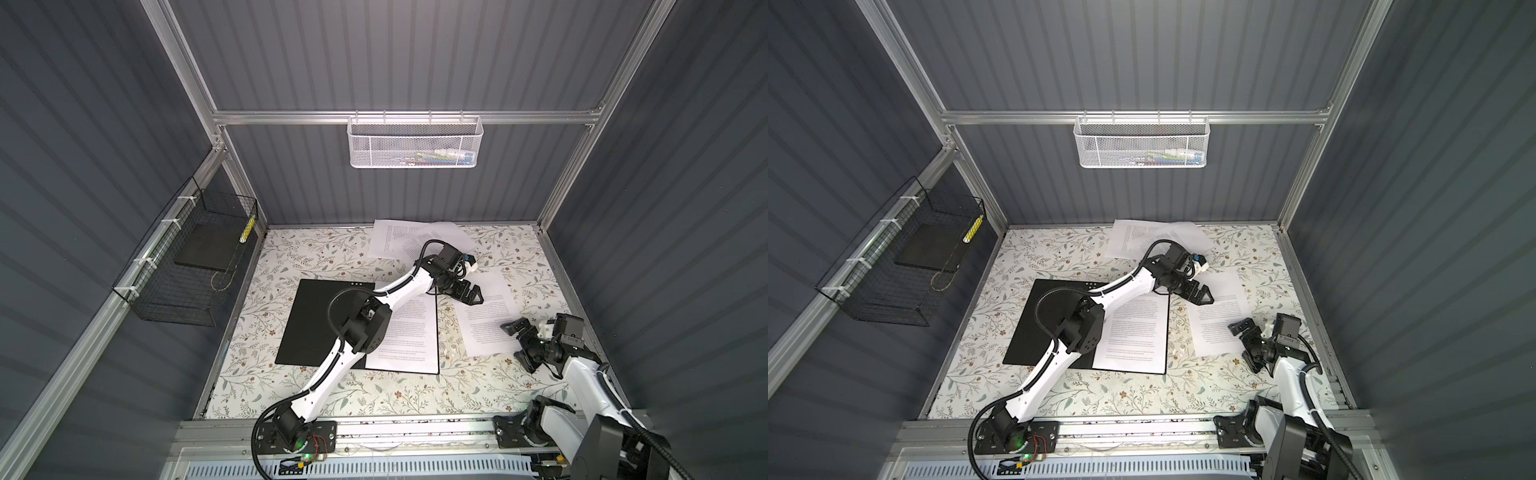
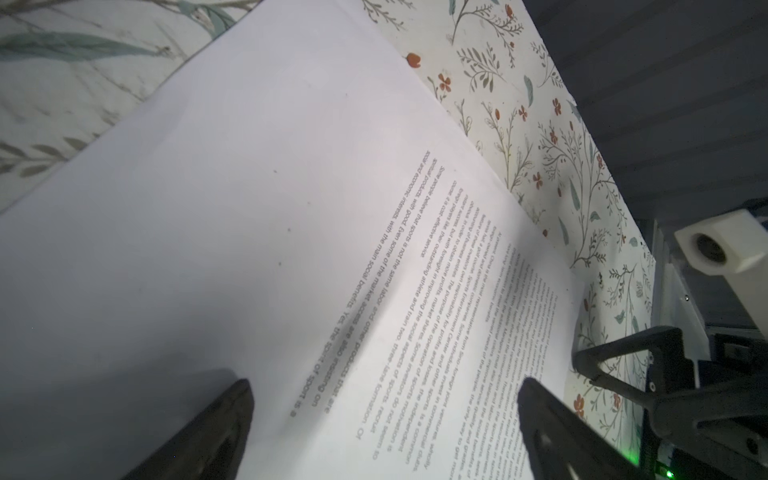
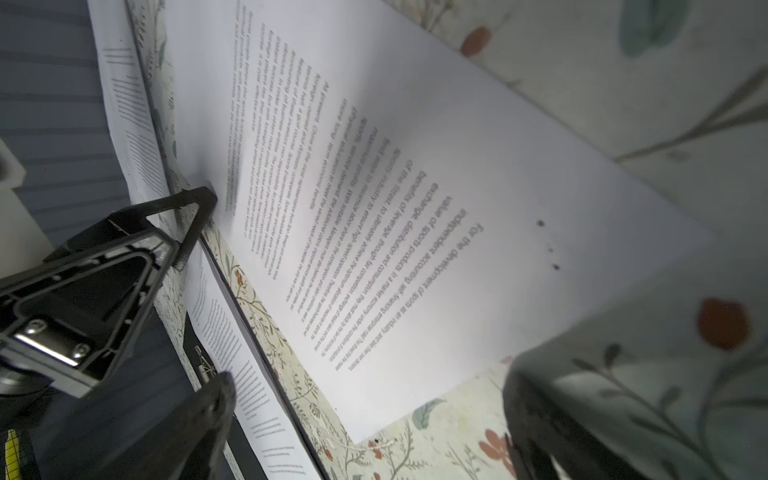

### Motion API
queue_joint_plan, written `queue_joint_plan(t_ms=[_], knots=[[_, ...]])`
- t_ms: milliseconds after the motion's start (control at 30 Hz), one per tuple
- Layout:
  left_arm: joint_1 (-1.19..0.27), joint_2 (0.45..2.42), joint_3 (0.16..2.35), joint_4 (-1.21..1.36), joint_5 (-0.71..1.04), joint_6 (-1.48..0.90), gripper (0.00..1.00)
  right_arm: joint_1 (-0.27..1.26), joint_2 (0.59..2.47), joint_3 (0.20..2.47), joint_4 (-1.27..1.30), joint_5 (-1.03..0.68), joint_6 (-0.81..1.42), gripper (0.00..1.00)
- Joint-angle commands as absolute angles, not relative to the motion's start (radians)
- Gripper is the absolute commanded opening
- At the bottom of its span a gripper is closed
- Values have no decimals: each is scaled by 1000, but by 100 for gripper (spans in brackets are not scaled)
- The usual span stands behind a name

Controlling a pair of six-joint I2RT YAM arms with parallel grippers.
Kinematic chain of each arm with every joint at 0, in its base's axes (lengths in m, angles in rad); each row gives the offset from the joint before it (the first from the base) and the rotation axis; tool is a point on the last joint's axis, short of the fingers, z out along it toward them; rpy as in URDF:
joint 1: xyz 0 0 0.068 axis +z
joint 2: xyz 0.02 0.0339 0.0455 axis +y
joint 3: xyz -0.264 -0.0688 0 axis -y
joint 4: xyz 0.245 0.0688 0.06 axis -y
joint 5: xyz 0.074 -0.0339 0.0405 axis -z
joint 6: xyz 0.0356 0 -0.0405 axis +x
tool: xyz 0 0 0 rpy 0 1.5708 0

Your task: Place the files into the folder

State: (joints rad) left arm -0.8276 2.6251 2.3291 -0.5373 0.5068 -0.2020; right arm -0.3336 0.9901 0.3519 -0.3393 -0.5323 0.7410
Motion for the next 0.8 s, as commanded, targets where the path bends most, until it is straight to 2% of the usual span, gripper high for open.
queue_joint_plan(t_ms=[0, 167, 267, 500, 767], knots=[[-838, 2586, 2213, -602, 457, -200, 100, -294, 1035, 343, -313, -542, 773, 99], [-856, 2490, 1980, -500, 384, -331, 100, -216, 1065, 352, -320, -503, 819, 99], [-858, 2478, 1920, -469, 358, -398, 100, -150, 1044, 325, -309, -479, 897, 99], [-865, 2518, 1960, -489, 337, -432, 100, -61, 971, 282, -353, -430, 1010, 99], [-864, 2554, 1987, -503, 299, -442, 100, -52, 746, 316, -593, -357, 960, 99]])
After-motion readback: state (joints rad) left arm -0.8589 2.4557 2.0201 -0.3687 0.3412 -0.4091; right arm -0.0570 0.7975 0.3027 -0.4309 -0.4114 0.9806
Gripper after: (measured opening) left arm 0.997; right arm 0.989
